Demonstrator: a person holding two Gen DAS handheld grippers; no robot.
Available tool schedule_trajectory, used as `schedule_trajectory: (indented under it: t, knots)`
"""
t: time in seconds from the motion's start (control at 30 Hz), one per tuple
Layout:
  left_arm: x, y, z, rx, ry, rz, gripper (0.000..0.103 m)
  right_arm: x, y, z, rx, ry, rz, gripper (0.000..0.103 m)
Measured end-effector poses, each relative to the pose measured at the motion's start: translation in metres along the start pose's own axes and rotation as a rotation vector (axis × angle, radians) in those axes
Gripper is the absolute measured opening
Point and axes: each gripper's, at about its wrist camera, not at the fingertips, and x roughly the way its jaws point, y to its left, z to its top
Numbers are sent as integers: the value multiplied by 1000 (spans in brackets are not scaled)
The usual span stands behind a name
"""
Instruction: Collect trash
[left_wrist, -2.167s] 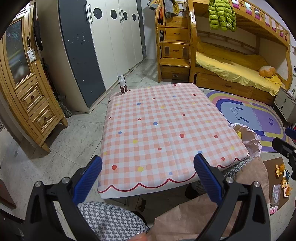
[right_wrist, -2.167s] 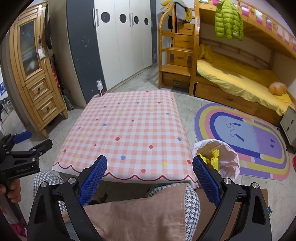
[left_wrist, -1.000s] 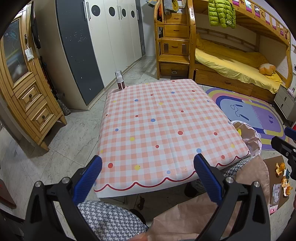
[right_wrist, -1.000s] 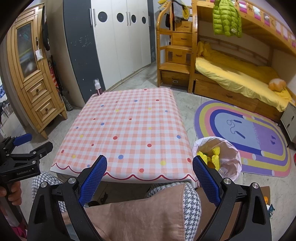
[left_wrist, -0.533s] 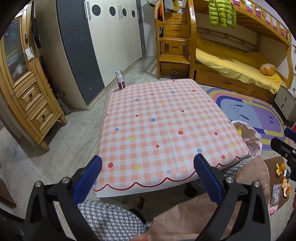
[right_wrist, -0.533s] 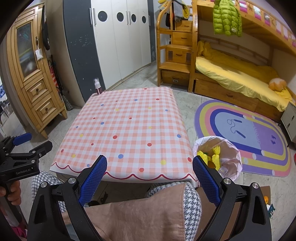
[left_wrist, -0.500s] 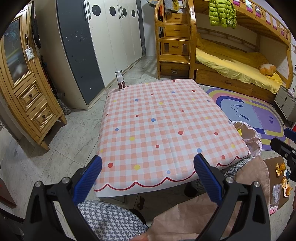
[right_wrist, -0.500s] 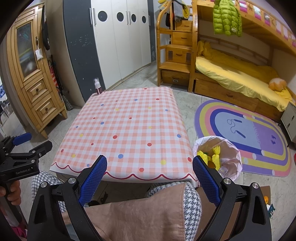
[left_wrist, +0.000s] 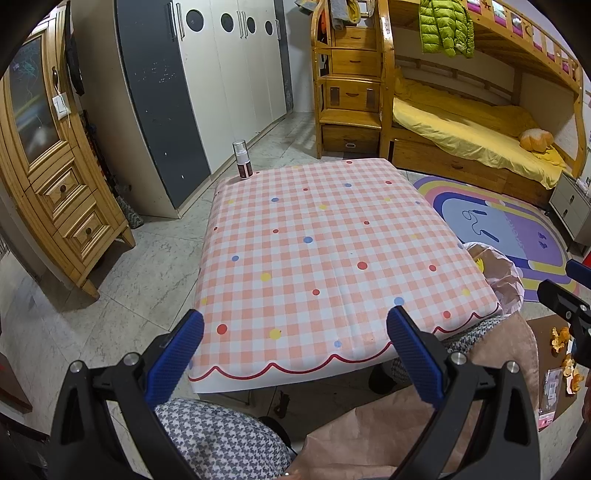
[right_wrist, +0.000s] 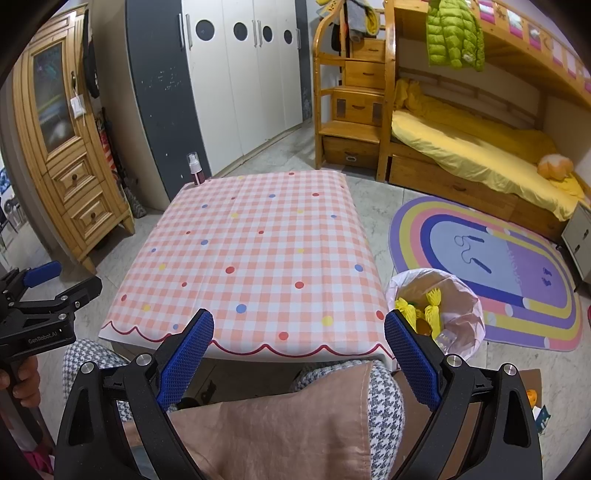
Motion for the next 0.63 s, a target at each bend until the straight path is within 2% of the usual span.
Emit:
schedule_trajectory:
  t: [0.33, 0.47, 0.57, 0.63]
  knots:
    - [1, 1, -1, -9, -9, -10, 96, 0, -1, 0, 4, -1, 1, 93]
    - [5, -2, 0, -1, 5, -14, 96, -5, -7, -2, 34, -27, 3, 93]
    - [11, -4, -1, 3, 21, -18, 96, -13, -24, -5, 68, -66, -27, 93]
    - [15, -5, -2, 3, 33, -24, 96, -22, -46, -7, 109, -100, -83, 93]
